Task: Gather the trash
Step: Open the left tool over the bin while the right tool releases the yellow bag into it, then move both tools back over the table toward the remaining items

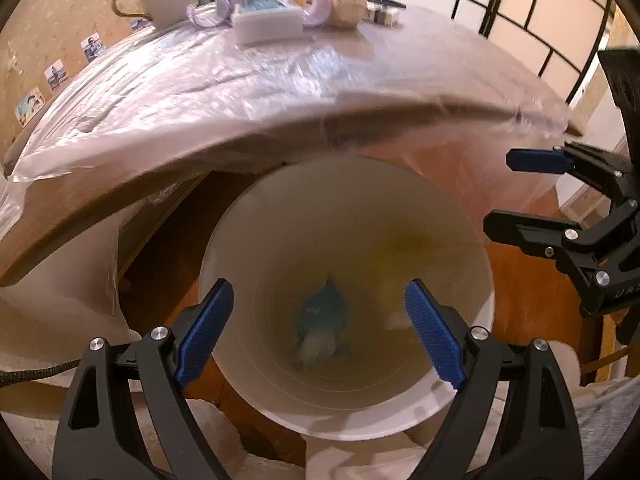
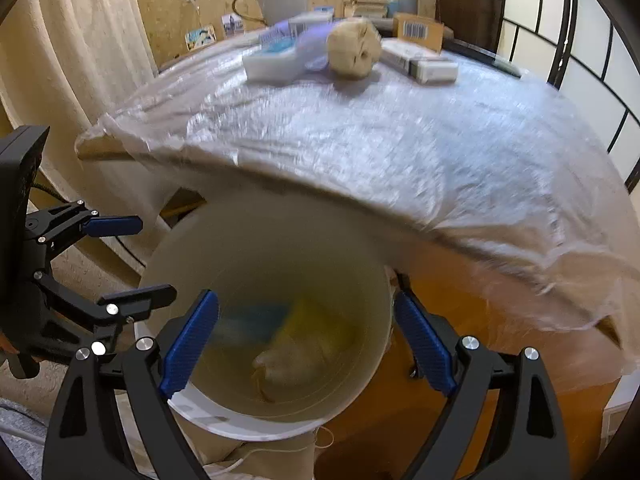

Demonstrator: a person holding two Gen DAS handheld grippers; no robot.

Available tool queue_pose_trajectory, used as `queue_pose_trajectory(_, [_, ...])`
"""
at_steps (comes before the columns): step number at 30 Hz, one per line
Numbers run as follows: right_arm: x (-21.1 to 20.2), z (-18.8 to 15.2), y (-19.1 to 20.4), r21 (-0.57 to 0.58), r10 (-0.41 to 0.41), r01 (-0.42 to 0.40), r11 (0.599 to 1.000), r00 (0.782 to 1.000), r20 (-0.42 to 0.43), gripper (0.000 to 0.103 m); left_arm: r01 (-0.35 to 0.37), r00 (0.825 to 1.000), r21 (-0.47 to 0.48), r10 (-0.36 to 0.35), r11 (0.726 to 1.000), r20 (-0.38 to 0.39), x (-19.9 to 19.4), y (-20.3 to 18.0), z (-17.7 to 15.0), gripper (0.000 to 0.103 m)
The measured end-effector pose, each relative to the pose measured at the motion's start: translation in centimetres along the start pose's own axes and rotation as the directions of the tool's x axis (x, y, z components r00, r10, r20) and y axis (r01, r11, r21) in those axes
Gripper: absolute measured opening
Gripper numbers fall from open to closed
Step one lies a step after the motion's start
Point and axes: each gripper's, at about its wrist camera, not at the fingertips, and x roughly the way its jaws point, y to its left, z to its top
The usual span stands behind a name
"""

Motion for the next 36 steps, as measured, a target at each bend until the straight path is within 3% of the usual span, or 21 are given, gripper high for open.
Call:
queue_pose_trajectory(3, [-2.2, 0.5, -0.4, 0.005, -0.009, 0.009, 1.000, 0.998, 0.061, 0.088, 0.017, 0.999, -0.026, -0.015, 1.000, 0.052, -2.2, 0.4, 0.3, 0.089])
queue_pose_trajectory(6, [-6.0, 1.6, -1.1, 0.024, -0.027, 0.024, 0.999, 0.984, 0.178, 0.093, 0.027, 0.991, -0.051, -0.020, 0.998, 0.134, -5.7, 1.1, 1.4, 0.089])
queue_pose_trajectory(8, [-9.5, 2.6, -1.5, 0.047, -0.061, 0.049, 0.998, 0.951, 0.302, 0.099, 0.018, 0.972, -0.063, -0.003, 0.998, 0.236, -9.1, 1.4, 2.9, 0.089])
queue_pose_trajectory(9, [-11.5, 3.3, -1.7, 0.058, -0.080, 0.063, 0.996, 0.923, 0.376, 0.099, 0.010, 0.959, -0.069, 0.010, 0.998, 0.283, -10.5, 1.5, 3.6, 0.093])
queue_pose_trajectory(10, [-13.2, 4.0, -1.8, 0.070, -0.098, 0.075, 0.995, 0.888, 0.449, 0.099, 0.001, 0.938, -0.080, 0.026, 0.997, 0.345, -12.2, 1.7, 4.4, 0.102])
queue_pose_trajectory(12, [-15.4, 4.8, -2.2, 0.094, -0.123, 0.085, 0.992, 0.828, 0.547, 0.099, 0.009, 0.888, -0.092, 0.034, 0.996, 0.458, -14.6, 1.7, 5.9, 0.102])
queue_pose_trajectory(13, [-16.2, 5.4, -2.4, 0.115, -0.133, 0.082, 0.990, 0.804, 0.579, 0.099, 0.019, 0.873, -0.097, 0.030, 0.995, 0.487, -15.1, 1.7, 6.7, 0.102])
queue_pose_trajectory(14, [-16.4, 5.9, -2.6, 0.119, -0.125, 0.068, 0.991, 0.800, 0.587, 0.099, 0.040, 0.863, -0.111, 0.022, 0.993, 0.505, -15.3, 1.9, 7.4, 0.102])
queue_pose_trajectory(17, [-15.1, 7.8, -3.9, 0.126, -0.105, 0.041, 0.991, 0.824, 0.557, 0.099, 0.118, 0.892, -0.132, -0.047, 0.984, 0.449, -13.4, 2.6, 10.1, 0.102])
queue_pose_trajectory(20, [-13.1, 9.1, -4.5, 0.101, -0.161, 0.128, 0.987, 0.852, 0.498, 0.099, 0.151, 0.917, -0.130, -0.089, 0.980, 0.389, -11.1, 3.0, 11.6, 0.102])
queue_pose_trajectory(24, [-10.9, 10.0, -5.7, 0.072, -0.205, 0.193, 0.979, 0.878, 0.432, 0.099, 0.110, 0.934, -0.135, -0.056, 0.985, 0.354, -8.8, 3.6, 12.4, 0.102])
queue_pose_trajectory(30, [-7.0, 12.1, -7.1, 0.093, -0.163, 0.139, 0.986, 0.923, 0.349, 0.099, 0.059, 0.952, -0.127, -0.018, 0.990, 0.305, -5.3, 4.5, 13.4, 0.102])
queue_pose_trajectory(36, [-2.1, 14.6, -8.3, 0.075, -0.216, 0.204, 0.976, 0.946, 0.243, 0.099, -0.008, 0.970, -0.079, 0.027, 0.997, 0.242, -1.5, 4.6, 14.9, 0.102])
